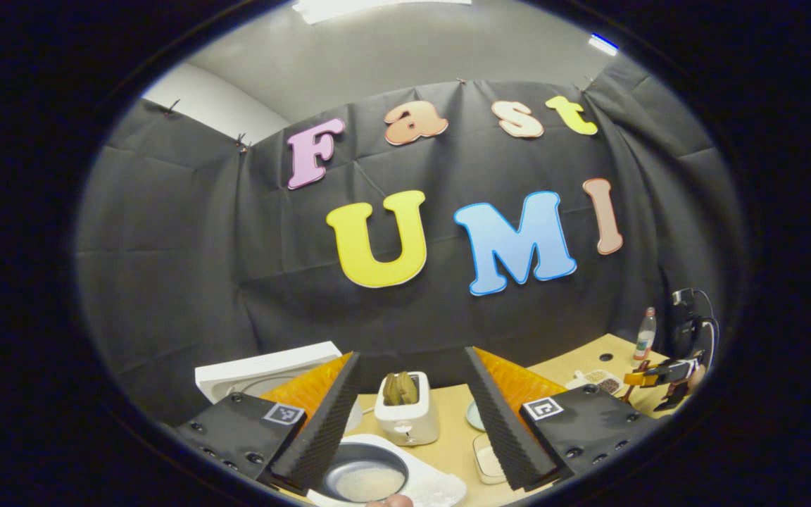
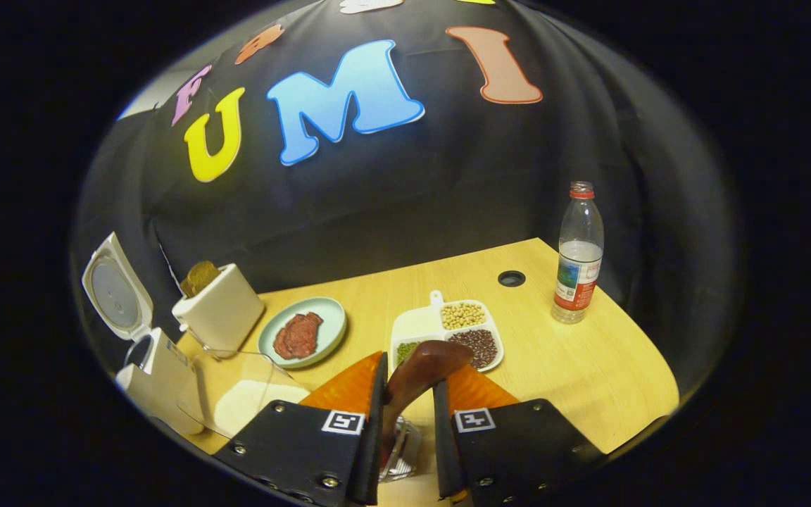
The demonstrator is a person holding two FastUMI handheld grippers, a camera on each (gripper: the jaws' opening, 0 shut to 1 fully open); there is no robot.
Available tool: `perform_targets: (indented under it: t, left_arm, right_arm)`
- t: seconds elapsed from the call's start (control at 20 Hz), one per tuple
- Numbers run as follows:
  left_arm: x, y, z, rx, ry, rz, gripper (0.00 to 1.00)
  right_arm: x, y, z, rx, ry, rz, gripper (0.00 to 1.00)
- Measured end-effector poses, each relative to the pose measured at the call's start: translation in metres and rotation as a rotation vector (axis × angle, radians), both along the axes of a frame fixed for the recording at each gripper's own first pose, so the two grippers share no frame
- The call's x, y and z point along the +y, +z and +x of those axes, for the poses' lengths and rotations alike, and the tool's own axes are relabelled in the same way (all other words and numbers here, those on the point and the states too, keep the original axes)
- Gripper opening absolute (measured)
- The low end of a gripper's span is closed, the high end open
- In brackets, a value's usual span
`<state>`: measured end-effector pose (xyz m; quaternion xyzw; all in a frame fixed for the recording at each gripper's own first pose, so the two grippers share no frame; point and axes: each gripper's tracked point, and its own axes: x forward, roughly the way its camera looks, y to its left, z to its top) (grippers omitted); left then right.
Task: Close the left gripper, press the button to open the rice cooker; take a wooden spoon from the chopstick holder with the right hand, scoop a spoonful of rice and pour it into the rice cooker, then put the wooden spoon back into the chopstick holder.
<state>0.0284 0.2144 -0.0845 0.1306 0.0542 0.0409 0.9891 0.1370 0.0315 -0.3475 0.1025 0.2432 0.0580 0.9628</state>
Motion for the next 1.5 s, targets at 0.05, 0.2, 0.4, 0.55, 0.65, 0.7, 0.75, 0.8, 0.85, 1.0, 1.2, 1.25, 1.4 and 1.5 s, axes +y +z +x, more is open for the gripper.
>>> perform_targets:
  t: [0.05, 0.2, 0.4, 0.55, 0.65, 0.7, 0.75, 0.8, 0.85, 1.0, 1.2, 1.25, 1.4, 1.5]
  left_arm:
    - [0.002, -0.001, 0.0, 0.004, -0.018, 0.003, 1.0]
    - [0.007, 0.001, -0.002, -0.014, -0.048, -0.013, 1.0]
    - [0.01, 0.006, -0.006, -0.038, -0.026, -0.138, 0.98]
    - [0.013, 0.013, -0.009, -0.065, -0.006, -0.147, 0.98]
    - [0.006, 0.012, -0.008, -0.065, -0.001, -0.145, 1.0]
    - [0.005, 0.015, -0.007, -0.07, 0.0, -0.139, 1.0]
    - [0.003, 0.018, -0.005, -0.073, 0.005, -0.132, 1.0]
    - [0.0, 0.017, -0.005, -0.074, 0.008, -0.13, 1.0]
    - [-0.003, 0.018, -0.005, -0.078, 0.011, -0.131, 1.0]
    - [-0.002, 0.022, -0.005, -0.092, 0.035, -0.139, 1.0]
    - [0.001, 0.023, -0.013, -0.103, 0.075, -0.142, 0.97]
    - [0.002, 0.023, -0.015, -0.102, 0.082, -0.145, 0.93]
    - [0.001, 0.024, -0.023, -0.1, 0.099, -0.151, 0.97]
    - [0.003, 0.026, -0.027, -0.098, 0.108, -0.145, 0.89]
  right_arm:
    - [0.005, 0.004, -0.005, 0.005, -0.01, 0.016, 0.23]
    - [0.022, 0.006, -0.026, 0.016, -0.022, 0.013, 0.15]
    - [0.03, 0.014, -0.039, -0.004, -0.021, -0.022, 0.15]
    - [0.033, 0.039, -0.039, -0.045, 0.005, -0.044, 0.15]
    - [0.03, 0.048, -0.037, -0.04, 0.002, -0.058, 0.07]
    - [0.029, 0.054, -0.036, -0.032, 0.001, -0.037, 0.07]
    - [0.034, 0.065, -0.036, -0.043, 0.009, -0.026, 0.07]
    - [0.036, 0.076, -0.039, -0.058, 0.027, -0.02, 0.07]
    - [0.04, 0.087, -0.039, -0.076, 0.046, -0.019, 0.07]
    - [0.048, 0.119, -0.041, -0.099, 0.082, -0.005, 0.07]
    - [0.082, 0.164, -0.038, -0.167, 0.172, 0.03, 0.06]
    - [0.093, 0.171, -0.036, -0.176, 0.195, 0.037, 0.07]
    - [0.134, 0.171, -0.032, -0.178, 0.272, 0.071, 0.07]
    - [0.161, 0.158, -0.031, -0.155, 0.324, 0.085, 0.07]
